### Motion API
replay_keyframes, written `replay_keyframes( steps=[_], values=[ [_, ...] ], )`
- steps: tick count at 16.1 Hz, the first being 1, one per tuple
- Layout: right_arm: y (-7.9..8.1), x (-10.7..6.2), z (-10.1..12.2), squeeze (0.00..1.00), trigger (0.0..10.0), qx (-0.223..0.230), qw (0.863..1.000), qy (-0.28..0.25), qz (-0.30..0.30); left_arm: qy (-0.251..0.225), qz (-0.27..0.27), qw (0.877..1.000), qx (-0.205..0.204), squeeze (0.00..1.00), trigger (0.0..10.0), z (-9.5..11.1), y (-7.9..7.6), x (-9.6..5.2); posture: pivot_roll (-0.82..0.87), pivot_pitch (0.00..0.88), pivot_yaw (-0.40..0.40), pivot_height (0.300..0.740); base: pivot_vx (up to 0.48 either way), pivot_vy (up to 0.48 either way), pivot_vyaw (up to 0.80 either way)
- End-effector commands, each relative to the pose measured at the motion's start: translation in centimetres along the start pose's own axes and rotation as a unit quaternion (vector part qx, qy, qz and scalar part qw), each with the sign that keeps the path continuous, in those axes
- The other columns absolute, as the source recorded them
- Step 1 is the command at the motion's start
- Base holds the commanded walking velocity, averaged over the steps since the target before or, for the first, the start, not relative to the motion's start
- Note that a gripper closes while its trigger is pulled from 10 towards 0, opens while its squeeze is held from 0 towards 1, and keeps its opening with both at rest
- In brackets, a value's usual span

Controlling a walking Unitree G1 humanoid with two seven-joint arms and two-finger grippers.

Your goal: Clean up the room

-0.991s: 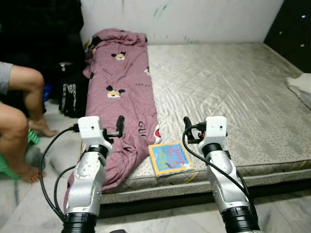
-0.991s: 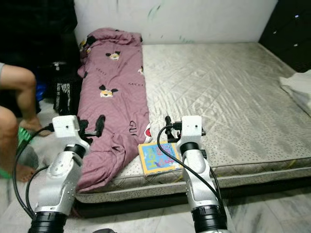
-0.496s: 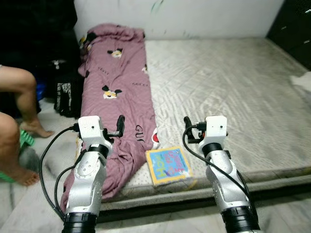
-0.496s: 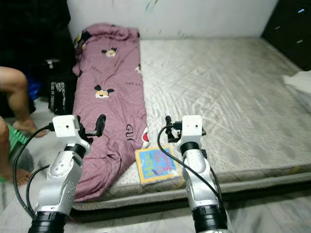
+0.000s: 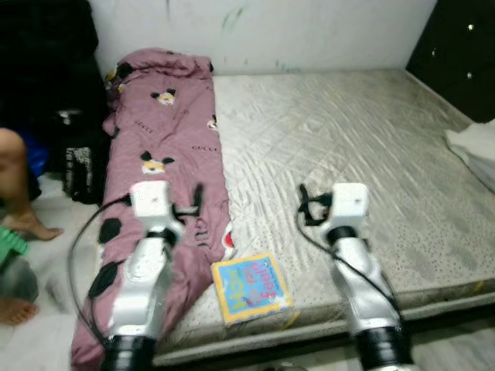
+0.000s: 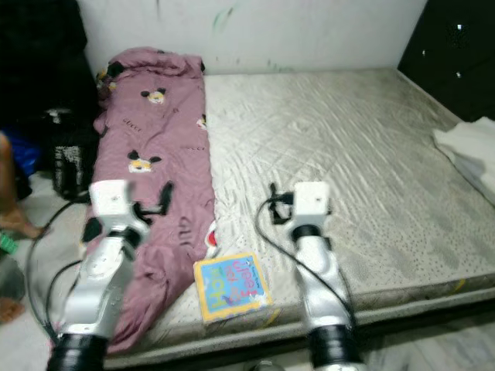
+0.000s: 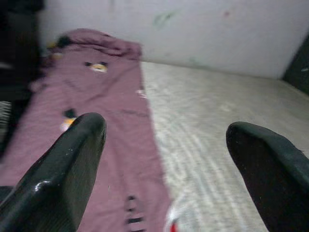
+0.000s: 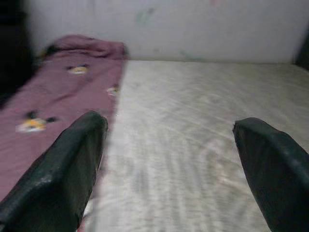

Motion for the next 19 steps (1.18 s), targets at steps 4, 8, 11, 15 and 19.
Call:
replay_keyframes(
  steps=[4, 8, 11, 15, 19],
  values=[
    [-0.2, 0.3, 0.5, 0.00, 10.0, 0.002, 1.000, -0.008, -0.002, -0.004, 0.010, 0.999, 0.041, 0.00, 10.0, 0.4, 0.2, -0.1, 0.03, 0.009, 0.001, 0.740, 0.000, 0.000, 0.00],
    [-0.5, 0.1, 0.8, 0.00, 10.0, 0.003, 1.000, -0.014, -0.007, -0.008, 0.051, 0.996, 0.069, 0.00, 10.0, 0.9, 1.6, -1.0, 0.04, 0.008, 0.000, 0.740, 0.000, 0.000, 0.00],
    [-0.8, -0.2, 1.3, 0.00, 10.0, 0.011, 1.000, -0.022, -0.011, -0.016, 0.060, 0.995, 0.084, 0.00, 10.0, 1.4, 2.3, -2.5, 0.04, 0.010, 0.004, 0.740, 0.000, 0.000, -0.32],
    [-1.4, -1.6, 2.3, 0.00, 10.0, 0.019, 0.999, -0.031, -0.008, -0.031, 0.066, 0.988, 0.135, 0.00, 10.0, 2.0, 3.6, -3.9, 0.05, 0.023, 0.003, 0.740, 0.000, 0.000, 0.00],
    [-1.6, -2.6, 2.4, 0.00, 10.0, 0.019, 0.999, -0.022, -0.016, -0.024, 0.061, 0.986, 0.155, 0.00, 10.0, 1.9, 3.4, -4.7, 0.05, 0.033, 0.009, 0.740, 0.000, 0.000, -0.37]
  ],
)
Point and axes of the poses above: a point about 5 cm out from each wrist's last joint towards the gripper, its own x axis pointing out of the wrist towards the gripper, its own z axis along the axis of the wrist's last joint, y = z × x, the point moved 1 cm from there along x, pointing out of the wrist towards the gripper, and after that the axes turned 9 degrees about x, right-handed, at the moved point
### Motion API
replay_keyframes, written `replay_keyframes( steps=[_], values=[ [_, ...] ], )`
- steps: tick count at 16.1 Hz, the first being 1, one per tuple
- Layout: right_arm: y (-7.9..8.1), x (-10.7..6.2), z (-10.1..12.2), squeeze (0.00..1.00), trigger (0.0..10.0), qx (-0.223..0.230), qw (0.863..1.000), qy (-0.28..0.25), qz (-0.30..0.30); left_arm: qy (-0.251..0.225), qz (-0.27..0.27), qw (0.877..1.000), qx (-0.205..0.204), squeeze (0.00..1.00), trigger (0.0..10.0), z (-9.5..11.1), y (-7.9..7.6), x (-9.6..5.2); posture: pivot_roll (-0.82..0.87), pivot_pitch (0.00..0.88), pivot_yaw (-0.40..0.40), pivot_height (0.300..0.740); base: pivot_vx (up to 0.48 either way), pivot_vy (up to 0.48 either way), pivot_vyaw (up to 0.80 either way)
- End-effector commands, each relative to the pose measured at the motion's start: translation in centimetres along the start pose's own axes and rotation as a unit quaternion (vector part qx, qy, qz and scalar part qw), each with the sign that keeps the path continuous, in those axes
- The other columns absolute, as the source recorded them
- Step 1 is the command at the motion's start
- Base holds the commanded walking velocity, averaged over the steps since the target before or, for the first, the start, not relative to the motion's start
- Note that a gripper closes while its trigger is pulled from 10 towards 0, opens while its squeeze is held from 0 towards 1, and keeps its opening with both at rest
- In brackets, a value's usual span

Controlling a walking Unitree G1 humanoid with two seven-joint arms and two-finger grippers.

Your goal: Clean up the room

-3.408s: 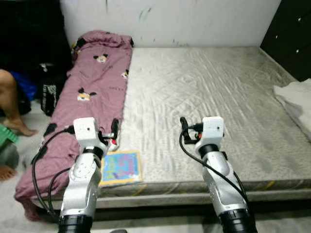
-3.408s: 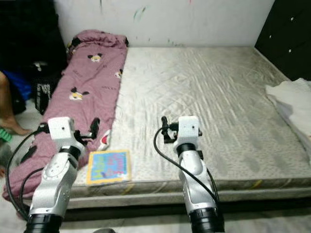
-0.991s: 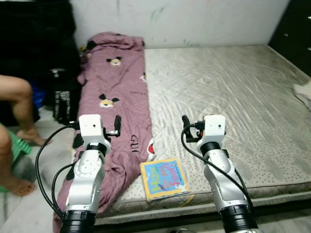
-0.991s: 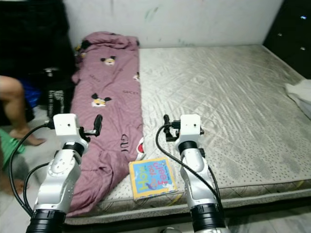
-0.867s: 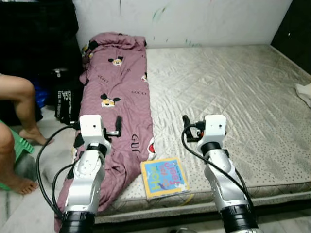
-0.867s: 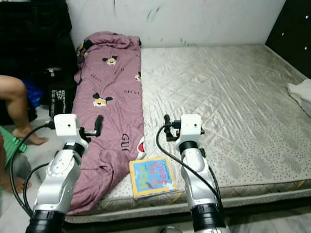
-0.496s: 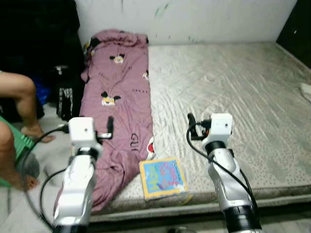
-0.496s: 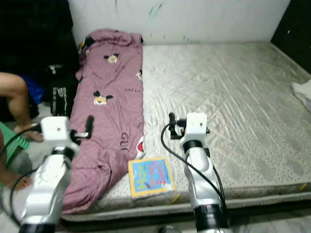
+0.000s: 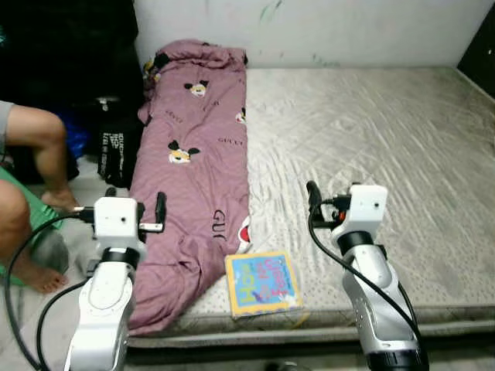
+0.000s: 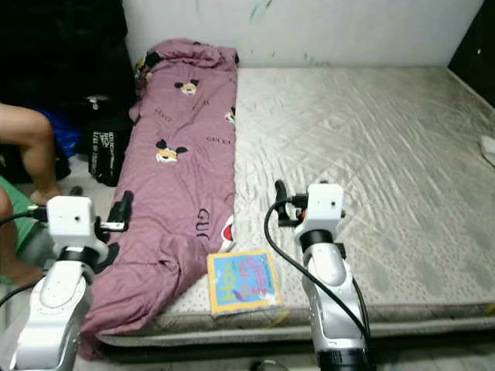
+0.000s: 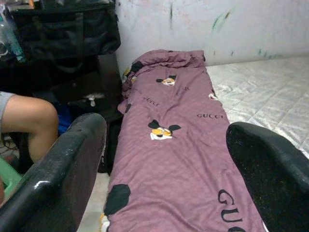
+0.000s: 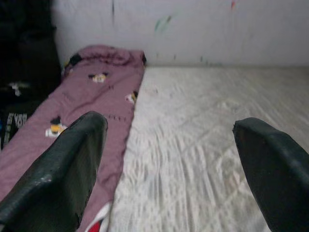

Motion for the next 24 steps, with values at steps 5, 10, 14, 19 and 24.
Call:
replay_keyframes(
  steps=[5, 10, 14, 19, 24],
  values=[
    [-0.1, -0.3, 0.3, 0.00, 10.0, 0.004, 1.000, -0.001, -0.010, -0.019, -0.016, 1.000, 0.006, 0.00, 10.0, 0.8, 0.0, -0.2, 0.05, 0.050, 0.010, 0.740, 0.000, 0.000, 0.00],
    [0.4, -0.4, 0.4, 0.00, 10.0, -0.002, 1.000, 0.004, 0.005, -0.015, -0.021, 0.999, -0.025, 0.00, 10.0, 0.6, 0.5, -0.2, 0.05, 0.069, 0.004, 0.740, 0.000, 0.000, 0.00],
    [0.5, -0.5, 0.2, 0.00, 10.0, -0.002, 1.000, 0.011, 0.010, -0.009, -0.021, 0.999, -0.024, 0.00, 10.0, 0.0, 0.3, -0.6, 0.05, 0.075, 0.000, 0.740, 0.000, 0.000, 0.00],
    [0.6, -0.6, 0.0, 0.00, 10.0, -0.001, 1.000, 0.016, 0.014, 0.002, -0.011, 1.000, -0.012, 0.00, 10.0, -0.3, 0.4, -0.3, 0.05, 0.076, 0.000, 0.692, 0.000, 0.000, 0.00],
    [0.6, -0.5, 0.1, 0.00, 10.0, 0.000, 1.000, 0.016, 0.019, 0.002, -0.015, 1.000, -0.003, 0.00, 10.0, -0.2, 0.2, -0.1, 0.04, 0.075, -0.002, 0.642, 0.000, 0.000, 0.00]
  ],
)
Point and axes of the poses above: a point about 5 cm out from each wrist's last joint towards the gripper, its own x axis pointing out of the wrist towards the gripper, its own z axis along the axis of the wrist's last joint, y = z × x, the point moved 1 cm from there along x, pointing out of the wrist towards the gripper, and after that the axes turned 9 degrees about x, right-handed, at the moved point
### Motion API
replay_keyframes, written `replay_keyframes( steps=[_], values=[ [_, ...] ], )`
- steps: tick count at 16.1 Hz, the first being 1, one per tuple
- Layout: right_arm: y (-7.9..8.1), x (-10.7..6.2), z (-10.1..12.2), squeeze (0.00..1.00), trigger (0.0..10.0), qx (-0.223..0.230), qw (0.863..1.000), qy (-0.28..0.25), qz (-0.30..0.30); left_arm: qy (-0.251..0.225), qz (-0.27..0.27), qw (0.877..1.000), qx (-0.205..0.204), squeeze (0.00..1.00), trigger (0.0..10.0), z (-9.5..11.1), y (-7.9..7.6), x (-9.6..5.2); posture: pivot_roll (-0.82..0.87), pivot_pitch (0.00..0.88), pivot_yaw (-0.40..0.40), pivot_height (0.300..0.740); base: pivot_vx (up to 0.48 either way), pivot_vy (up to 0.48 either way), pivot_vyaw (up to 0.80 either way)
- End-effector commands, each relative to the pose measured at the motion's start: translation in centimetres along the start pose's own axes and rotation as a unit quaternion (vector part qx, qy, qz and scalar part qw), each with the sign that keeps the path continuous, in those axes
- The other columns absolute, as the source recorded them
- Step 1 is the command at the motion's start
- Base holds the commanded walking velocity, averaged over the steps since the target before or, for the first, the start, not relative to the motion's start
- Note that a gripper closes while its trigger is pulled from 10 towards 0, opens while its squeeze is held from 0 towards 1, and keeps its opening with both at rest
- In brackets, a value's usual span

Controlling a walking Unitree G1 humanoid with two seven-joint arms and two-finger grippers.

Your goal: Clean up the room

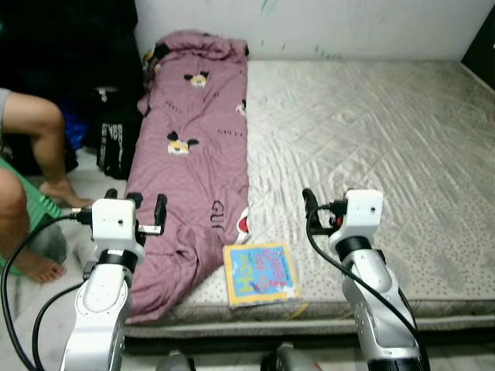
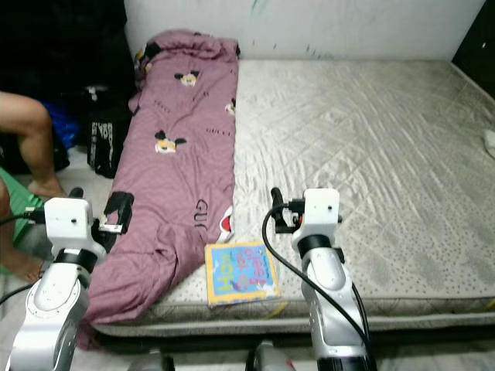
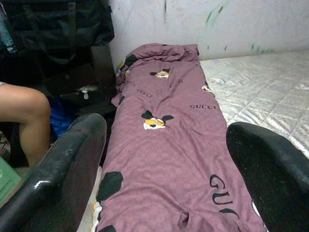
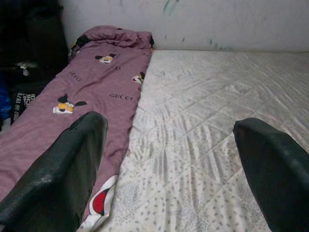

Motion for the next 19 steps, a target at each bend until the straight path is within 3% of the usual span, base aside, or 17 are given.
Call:
replay_keyframes(
  steps=[1, 15, 19],
  values=[
    [0.19, -0.03, 0.33, 0.00, 10.0, 0.003, 1.000, -0.004, 0.007, 0.009, 0.003, 1.000, 0.005, 0.00, 10.0, -0.27, 0.02, 0.08, 0.04, 0.075, -0.002, 0.634, 0.000, 0.000, 0.00],
    [0.29, 0.26, -0.06, 0.00, 10.0, -0.003, 1.000, 0.007, 0.014, 0.015, 0.008, 1.000, -0.001, 0.00, 10.0, -0.58, -0.09, 0.42, 0.04, 0.067, -0.009, 0.634, 0.000, 0.000, 0.00],
    [0.32, 0.37, 0.02, 0.00, 10.0, -0.002, 1.000, 0.006, 0.014, 0.014, 0.012, 1.000, -0.002, 0.00, 10.0, -0.60, -0.02, 0.70, 0.04, 0.073, -0.010, 0.579, 0.000, 0.000, 0.00]
  ],
)
Point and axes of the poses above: a point about 5 cm out from each wrist's last joint towards the gripper, its own x axis pointing out of the wrist towards the gripper, its own z axis along the axis of the wrist's last joint, y = z × x, the point moved 1 cm from there along x, pointing out of the wrist towards the gripper, and after that the axes turned 9 degrees about x, right-handed, at the moved point
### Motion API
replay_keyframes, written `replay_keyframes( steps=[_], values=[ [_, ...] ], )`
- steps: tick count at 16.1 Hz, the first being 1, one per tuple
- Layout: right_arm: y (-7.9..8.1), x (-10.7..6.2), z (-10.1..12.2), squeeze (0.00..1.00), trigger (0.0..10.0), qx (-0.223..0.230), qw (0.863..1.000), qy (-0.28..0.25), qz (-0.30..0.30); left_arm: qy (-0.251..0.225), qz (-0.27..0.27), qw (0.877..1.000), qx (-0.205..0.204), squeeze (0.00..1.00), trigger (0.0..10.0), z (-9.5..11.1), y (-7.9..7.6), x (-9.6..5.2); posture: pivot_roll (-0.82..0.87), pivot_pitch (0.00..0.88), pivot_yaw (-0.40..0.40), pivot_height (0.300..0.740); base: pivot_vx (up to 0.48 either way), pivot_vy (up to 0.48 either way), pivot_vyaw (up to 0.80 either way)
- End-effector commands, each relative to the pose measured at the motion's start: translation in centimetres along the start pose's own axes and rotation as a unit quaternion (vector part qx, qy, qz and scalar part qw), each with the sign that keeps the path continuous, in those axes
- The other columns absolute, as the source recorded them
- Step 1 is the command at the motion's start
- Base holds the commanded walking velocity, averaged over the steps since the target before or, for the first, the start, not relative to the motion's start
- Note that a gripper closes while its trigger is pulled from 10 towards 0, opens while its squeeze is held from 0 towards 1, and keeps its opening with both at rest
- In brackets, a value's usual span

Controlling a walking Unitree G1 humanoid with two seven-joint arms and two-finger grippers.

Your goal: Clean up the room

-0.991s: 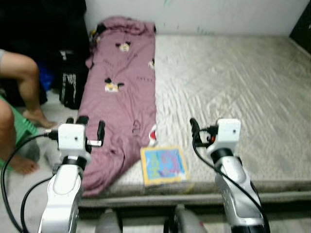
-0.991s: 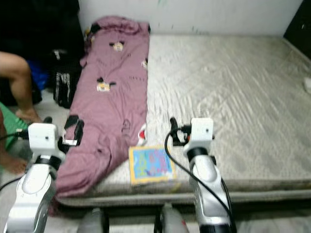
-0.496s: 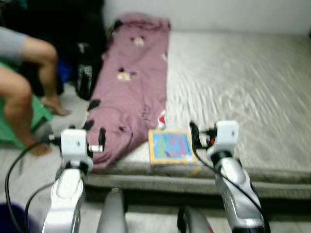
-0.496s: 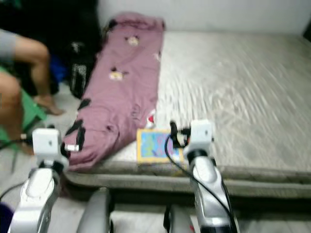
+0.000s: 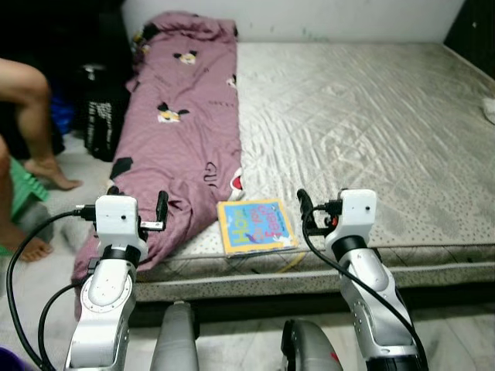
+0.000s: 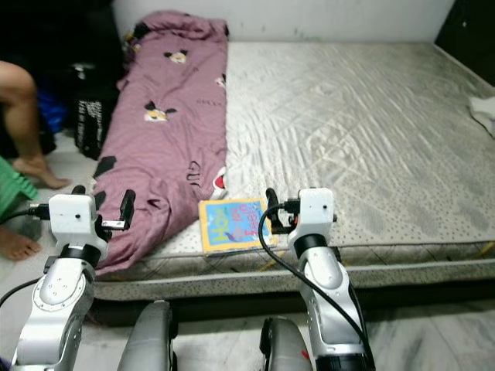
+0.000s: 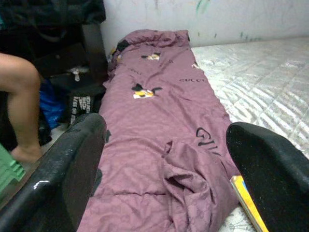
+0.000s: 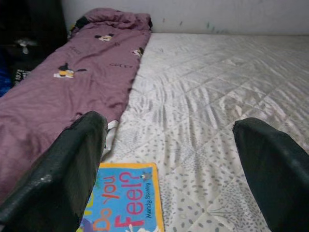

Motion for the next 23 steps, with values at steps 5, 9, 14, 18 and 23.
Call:
replay_keyframes(
  steps=[5, 9, 14, 18, 23],
  values=[
    [-0.2, 0.2, 0.1, 0.00, 10.0, -0.001, 1.000, 0.001, -0.002, 0.020, 0.024, 0.999, -0.015, 0.00, 10.0, -0.7, 0.7, 0.3, 0.04, 0.076, -0.014, 0.574, 0.000, 0.000, 0.00],
    [-0.2, 0.2, 0.1, 0.00, 10.0, -0.002, 1.000, 0.002, -0.001, 0.021, 0.030, 0.999, -0.019, 0.00, 10.0, -0.8, 0.7, 0.5, 0.04, 0.076, -0.015, 0.551, 0.000, 0.000, 0.00],
    [-0.2, 0.4, 0.1, 0.00, 10.0, -0.003, 1.000, 0.004, -0.002, 0.028, 0.051, 0.998, -0.031, 0.00, 10.0, -0.9, 1.2, 0.9, 0.04, 0.075, -0.014, 0.533, 0.000, 0.000, 0.00],
    [-0.3, 0.4, 0.2, 0.00, 10.0, -0.007, 1.000, 0.000, -0.007, 0.028, 0.057, 0.995, -0.074, 0.00, 10.0, -0.3, 0.6, 1.6, 0.02, 0.077, -0.004, 0.533, 0.000, 0.000, 0.00],
    [-0.8, -0.4, 0.2, 0.00, 10.0, -0.006, 1.000, 0.001, -0.012, 0.034, 0.049, 0.991, -0.117, 0.00, 10.0, -0.3, -1.6, 2.5, 0.02, 0.097, -0.011, 0.533, 0.000, 0.000, 0.00]
  ],
)
Point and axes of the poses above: a point about 5 cm out from each wrist's last joint towards the gripper, its own x axis pointing out of the wrist towards the gripper, its own z axis along the axis of the wrist's last joint, y = z × x, the point moved 1 cm from there along x, pointing out of the wrist towards the gripper, and after that the axes turned 9 degrees about x, right-handed, at the moved point
